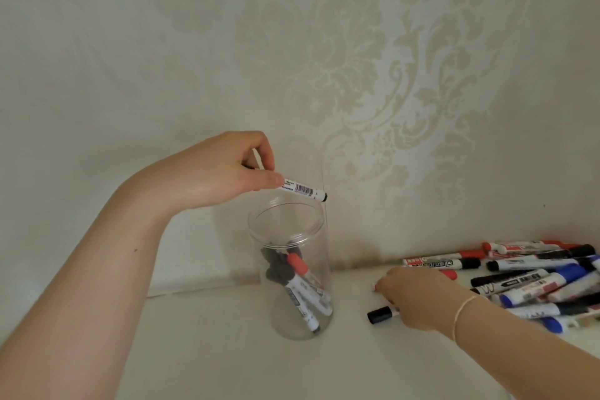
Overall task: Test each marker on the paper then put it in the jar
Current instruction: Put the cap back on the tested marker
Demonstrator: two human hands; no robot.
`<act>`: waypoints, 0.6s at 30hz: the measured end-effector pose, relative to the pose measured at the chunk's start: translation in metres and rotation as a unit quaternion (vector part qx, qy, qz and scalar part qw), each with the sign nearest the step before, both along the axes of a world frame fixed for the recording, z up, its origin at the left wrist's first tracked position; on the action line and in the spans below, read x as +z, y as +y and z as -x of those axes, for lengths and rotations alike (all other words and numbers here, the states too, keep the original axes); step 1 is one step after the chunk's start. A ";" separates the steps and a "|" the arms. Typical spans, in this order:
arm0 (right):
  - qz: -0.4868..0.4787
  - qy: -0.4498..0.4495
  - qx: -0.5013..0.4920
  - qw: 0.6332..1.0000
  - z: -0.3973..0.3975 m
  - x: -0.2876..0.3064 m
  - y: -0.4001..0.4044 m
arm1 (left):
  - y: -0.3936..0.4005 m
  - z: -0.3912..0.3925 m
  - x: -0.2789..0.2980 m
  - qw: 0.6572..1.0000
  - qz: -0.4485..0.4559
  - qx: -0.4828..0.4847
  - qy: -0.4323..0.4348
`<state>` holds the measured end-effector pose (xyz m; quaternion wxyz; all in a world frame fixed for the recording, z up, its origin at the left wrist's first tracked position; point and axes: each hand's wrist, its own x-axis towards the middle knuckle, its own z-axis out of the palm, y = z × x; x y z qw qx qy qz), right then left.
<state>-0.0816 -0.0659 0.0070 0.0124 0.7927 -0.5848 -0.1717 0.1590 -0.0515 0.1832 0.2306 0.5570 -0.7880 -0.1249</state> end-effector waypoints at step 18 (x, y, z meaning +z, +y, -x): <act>-0.005 -0.561 -0.137 0.816 -0.011 0.042 -0.019 | -0.031 0.050 0.003 0.966 -0.057 0.021 -0.250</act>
